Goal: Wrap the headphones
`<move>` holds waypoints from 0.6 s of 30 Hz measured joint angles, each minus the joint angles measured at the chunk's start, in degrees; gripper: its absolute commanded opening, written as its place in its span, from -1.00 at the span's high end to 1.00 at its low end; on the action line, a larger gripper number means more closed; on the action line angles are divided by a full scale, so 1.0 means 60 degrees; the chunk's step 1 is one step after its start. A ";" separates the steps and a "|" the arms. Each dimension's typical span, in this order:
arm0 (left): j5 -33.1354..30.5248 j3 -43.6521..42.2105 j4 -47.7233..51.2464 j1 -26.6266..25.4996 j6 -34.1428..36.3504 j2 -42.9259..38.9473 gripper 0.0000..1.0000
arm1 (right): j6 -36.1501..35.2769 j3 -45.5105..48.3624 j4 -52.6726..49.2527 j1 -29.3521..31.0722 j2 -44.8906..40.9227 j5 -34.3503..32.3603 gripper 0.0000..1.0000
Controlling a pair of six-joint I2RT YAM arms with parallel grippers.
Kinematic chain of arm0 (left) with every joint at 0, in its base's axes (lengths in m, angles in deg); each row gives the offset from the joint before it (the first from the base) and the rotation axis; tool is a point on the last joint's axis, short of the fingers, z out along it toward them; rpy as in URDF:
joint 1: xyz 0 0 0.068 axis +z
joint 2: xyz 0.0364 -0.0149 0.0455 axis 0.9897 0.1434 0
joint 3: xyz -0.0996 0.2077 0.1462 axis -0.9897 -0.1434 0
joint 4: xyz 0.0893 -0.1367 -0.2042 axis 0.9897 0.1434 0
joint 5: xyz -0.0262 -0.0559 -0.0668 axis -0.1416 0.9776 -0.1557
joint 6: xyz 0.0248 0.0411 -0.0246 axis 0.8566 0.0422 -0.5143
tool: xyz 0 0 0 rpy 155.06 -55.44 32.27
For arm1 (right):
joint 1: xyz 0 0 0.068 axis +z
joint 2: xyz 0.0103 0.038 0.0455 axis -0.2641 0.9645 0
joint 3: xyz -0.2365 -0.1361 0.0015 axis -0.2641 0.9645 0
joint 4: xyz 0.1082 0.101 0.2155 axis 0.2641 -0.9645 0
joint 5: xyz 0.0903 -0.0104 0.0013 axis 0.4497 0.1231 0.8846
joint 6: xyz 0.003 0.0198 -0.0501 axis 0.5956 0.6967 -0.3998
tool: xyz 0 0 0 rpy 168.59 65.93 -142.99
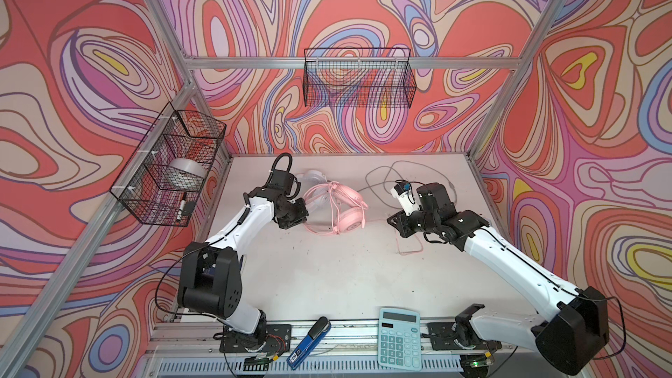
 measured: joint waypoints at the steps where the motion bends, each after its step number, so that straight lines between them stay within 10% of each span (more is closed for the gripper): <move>1: -0.0087 0.0084 0.0007 0.0000 -0.0098 0.0004 1.00 | -0.0171 -0.0011 0.0029 0.0226 0.0000 0.0251 1.00; 18: -0.0845 0.0499 0.0579 -0.0302 -0.0605 0.0342 1.00 | -0.0095 -0.2124 0.2994 0.2269 0.1712 0.2080 1.00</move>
